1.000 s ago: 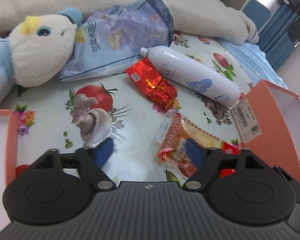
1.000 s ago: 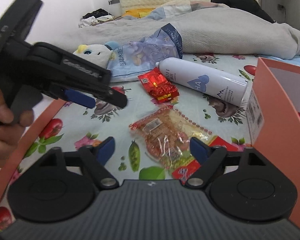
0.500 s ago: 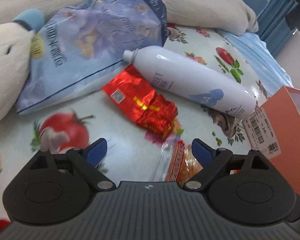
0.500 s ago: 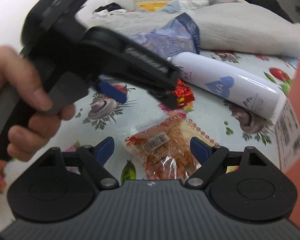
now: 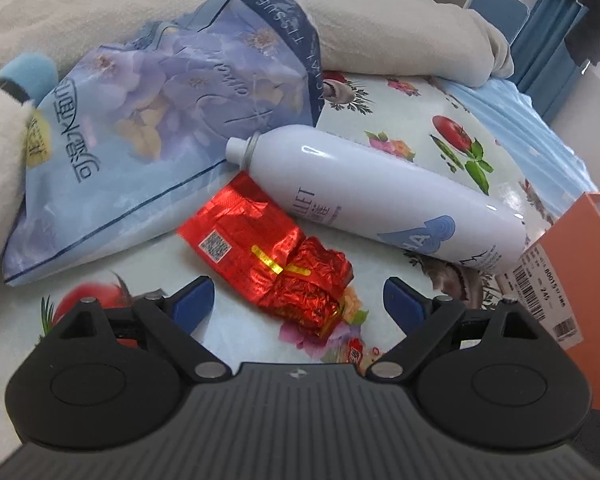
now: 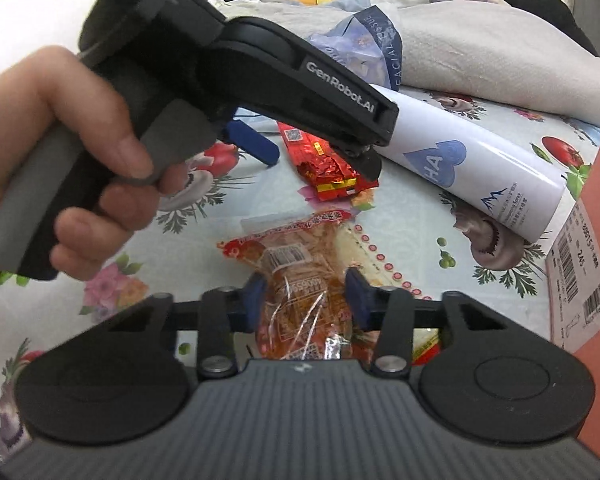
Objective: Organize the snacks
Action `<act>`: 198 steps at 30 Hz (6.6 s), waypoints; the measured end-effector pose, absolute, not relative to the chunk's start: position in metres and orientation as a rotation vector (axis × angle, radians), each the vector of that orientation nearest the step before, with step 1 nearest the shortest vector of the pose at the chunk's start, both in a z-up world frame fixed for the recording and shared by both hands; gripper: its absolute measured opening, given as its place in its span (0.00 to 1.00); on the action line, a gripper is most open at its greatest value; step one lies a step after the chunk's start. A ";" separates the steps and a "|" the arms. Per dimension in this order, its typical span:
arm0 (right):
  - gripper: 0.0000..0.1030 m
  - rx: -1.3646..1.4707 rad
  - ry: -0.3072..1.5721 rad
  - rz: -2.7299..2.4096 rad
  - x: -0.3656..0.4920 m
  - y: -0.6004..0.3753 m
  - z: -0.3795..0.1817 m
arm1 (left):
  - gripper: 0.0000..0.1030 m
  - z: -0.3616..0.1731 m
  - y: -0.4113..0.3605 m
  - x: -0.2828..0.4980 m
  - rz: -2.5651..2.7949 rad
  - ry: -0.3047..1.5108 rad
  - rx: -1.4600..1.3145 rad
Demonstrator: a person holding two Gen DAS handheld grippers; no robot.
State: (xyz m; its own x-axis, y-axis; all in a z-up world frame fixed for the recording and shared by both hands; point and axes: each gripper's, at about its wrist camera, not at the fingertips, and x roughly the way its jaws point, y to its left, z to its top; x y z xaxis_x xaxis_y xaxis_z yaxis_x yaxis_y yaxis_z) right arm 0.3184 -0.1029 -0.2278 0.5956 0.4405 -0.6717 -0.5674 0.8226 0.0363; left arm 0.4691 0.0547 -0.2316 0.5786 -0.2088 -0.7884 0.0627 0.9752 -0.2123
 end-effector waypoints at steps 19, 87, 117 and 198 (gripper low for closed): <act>0.36 -0.255 0.716 0.524 0.289 -0.108 -0.226 | 0.61 -0.236 0.025 0.474 -0.137 0.909 0.077; 0.18 -0.002 0.662 0.391 0.169 -0.179 -0.123 | 0.57 -0.126 0.056 0.212 0.018 0.883 -0.212; 0.14 0.003 0.438 0.409 0.189 -0.223 0.013 | 0.58 0.017 -0.006 0.226 -0.067 0.721 -0.273; 0.11 0.133 0.457 0.019 0.166 -0.370 0.042 | 0.63 0.074 -0.169 0.234 -0.421 0.653 -0.114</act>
